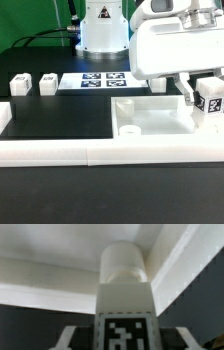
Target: Assemble square table
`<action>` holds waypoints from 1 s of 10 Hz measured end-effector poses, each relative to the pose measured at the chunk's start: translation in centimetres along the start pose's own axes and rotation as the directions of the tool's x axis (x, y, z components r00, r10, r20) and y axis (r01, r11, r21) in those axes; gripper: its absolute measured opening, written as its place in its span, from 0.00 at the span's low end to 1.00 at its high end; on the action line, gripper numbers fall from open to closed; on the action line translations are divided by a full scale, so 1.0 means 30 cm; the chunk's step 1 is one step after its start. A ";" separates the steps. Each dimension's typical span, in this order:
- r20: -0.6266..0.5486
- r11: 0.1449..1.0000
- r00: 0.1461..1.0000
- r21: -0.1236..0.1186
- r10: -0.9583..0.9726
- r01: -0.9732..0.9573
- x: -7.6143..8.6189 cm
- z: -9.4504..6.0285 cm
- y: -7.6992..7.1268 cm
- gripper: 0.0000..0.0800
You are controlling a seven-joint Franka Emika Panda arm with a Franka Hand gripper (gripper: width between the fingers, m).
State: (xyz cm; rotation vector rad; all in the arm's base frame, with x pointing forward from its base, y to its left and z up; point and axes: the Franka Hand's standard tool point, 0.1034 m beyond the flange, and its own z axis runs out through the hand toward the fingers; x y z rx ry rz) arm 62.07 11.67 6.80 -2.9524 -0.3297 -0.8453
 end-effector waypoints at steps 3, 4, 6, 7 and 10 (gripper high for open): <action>-0.008 1.000 1.000 -0.004 0.008 -0.008 -0.001 0.000 0.002 0.48; -0.008 1.000 1.000 -0.004 0.007 -0.007 -0.001 0.000 0.002 0.65; -0.008 1.000 1.000 -0.004 0.006 -0.006 -0.001 0.000 0.002 0.80; -0.008 1.000 1.000 -0.004 0.006 -0.006 -0.001 0.000 0.002 0.80; -0.008 1.000 1.000 -0.004 0.005 -0.005 -0.001 0.000 0.002 0.81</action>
Offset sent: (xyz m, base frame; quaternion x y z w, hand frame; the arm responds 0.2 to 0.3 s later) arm 0.0000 0.0000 0.0000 0.0000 0.0000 0.0000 1.0000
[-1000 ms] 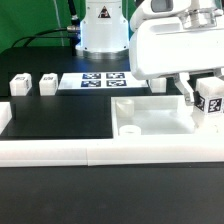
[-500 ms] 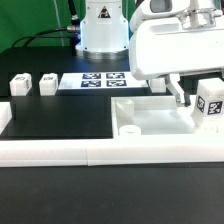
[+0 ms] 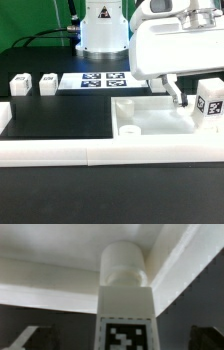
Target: Assemble square table
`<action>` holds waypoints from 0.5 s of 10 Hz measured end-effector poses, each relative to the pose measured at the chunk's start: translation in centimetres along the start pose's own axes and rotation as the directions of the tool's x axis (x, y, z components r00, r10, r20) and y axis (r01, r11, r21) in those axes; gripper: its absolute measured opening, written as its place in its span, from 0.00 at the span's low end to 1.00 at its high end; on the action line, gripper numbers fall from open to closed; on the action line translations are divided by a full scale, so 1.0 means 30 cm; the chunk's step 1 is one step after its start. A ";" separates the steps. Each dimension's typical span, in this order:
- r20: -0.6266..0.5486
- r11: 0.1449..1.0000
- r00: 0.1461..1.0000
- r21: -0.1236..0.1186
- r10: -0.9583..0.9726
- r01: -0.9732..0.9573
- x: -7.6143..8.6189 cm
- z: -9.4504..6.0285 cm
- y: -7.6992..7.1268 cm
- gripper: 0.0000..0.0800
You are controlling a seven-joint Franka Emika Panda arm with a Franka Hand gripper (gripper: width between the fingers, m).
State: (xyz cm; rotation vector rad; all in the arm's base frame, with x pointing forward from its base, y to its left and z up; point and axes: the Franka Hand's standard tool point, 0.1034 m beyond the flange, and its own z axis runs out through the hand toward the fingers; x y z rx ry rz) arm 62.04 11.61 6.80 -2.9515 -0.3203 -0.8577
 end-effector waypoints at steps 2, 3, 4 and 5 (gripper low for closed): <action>0.053 1.000 0.999 0.006 0.001 -0.001 0.033 -0.017 0.009 0.81; 0.096 1.000 0.995 0.009 0.001 -0.002 0.072 -0.039 0.028 0.81; 0.090 1.000 0.996 0.005 -0.002 0.001 0.092 -0.041 0.047 0.81; 0.109 1.000 0.994 0.006 0.003 -0.004 0.090 -0.035 0.056 0.81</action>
Offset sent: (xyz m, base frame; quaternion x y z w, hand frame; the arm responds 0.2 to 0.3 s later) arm 0.0199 -0.0139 0.0174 0.0101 -0.0390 -0.0034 0.9992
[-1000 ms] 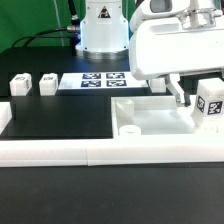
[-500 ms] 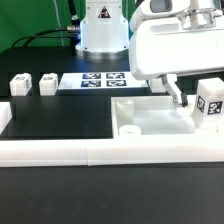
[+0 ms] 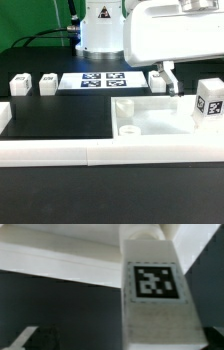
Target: Assemble square table
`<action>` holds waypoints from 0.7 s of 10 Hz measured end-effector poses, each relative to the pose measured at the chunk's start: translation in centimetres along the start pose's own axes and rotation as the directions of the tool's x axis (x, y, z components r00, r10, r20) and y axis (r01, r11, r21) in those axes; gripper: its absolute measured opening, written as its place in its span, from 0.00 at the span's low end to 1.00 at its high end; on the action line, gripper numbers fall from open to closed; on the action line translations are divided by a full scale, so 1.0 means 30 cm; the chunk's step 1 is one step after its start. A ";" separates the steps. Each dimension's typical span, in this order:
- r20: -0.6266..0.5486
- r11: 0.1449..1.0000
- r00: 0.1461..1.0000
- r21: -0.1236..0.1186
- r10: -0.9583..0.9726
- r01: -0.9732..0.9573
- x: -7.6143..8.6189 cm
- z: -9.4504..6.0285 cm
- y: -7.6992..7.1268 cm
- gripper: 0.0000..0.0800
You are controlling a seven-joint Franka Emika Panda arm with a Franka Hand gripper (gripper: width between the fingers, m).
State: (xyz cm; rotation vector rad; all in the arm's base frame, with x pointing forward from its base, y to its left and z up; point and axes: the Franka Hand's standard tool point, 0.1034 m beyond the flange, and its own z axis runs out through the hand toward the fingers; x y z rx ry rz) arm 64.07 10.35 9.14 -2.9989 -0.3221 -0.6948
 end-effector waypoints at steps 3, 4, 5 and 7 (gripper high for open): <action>0.247 0.999 0.969 0.040 0.020 -0.030 0.007 0.018 -0.038 0.81; 0.335 0.998 0.942 0.047 0.029 -0.047 -0.006 0.025 -0.056 0.81; 0.400 0.997 0.916 0.056 0.022 -0.049 -0.006 0.033 -0.061 0.81; 0.482 0.996 0.876 0.059 0.024 -0.060 -0.015 0.045 -0.039 0.81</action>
Offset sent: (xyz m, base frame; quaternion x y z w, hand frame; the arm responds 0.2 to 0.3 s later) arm 0.0115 0.0107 -0.0090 -0.0094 -0.1965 0.0277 0.9801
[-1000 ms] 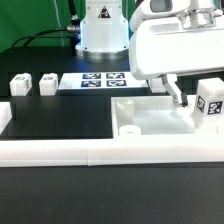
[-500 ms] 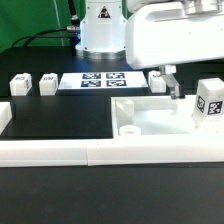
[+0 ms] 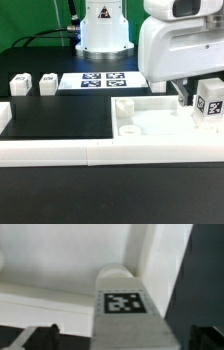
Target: Assemble square table
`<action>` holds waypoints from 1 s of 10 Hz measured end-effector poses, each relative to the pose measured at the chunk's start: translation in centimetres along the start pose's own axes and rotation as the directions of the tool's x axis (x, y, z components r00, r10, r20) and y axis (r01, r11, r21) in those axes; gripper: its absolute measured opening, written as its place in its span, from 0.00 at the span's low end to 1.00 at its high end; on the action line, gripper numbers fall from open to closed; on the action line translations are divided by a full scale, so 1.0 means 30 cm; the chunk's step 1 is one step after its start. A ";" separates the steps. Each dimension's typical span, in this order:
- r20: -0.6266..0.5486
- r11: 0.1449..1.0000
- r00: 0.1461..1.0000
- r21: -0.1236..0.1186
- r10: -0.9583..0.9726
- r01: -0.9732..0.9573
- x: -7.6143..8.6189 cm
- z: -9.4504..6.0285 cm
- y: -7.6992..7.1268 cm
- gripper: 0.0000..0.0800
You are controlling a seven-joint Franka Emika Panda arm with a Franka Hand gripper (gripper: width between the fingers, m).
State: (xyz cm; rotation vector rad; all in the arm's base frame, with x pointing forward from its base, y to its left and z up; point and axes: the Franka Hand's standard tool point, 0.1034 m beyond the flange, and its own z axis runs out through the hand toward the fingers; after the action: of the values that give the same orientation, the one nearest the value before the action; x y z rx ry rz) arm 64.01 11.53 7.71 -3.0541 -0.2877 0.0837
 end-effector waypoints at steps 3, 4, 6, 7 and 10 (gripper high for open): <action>-0.009 1.000 1.000 0.000 0.011 -0.011 0.004 0.004 -0.002 0.48; -0.009 1.000 1.000 0.002 0.028 -0.028 0.004 0.004 -0.003 0.48; -0.009 0.987 0.987 0.003 0.162 -0.162 0.004 0.005 -0.001 0.36; -0.008 0.967 0.967 0.003 0.255 -0.255 0.003 0.005 0.002 0.36; -0.073 0.724 0.721 0.033 0.689 -0.689 -0.039 0.009 -0.002 0.36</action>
Offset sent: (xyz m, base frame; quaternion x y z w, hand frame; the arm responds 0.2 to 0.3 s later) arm 0.0000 0.0000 0.0000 0.0000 0.0000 0.0000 1.0000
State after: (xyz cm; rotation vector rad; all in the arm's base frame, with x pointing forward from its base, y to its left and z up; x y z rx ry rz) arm 62.85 11.38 7.50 -2.9565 0.8753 -0.0025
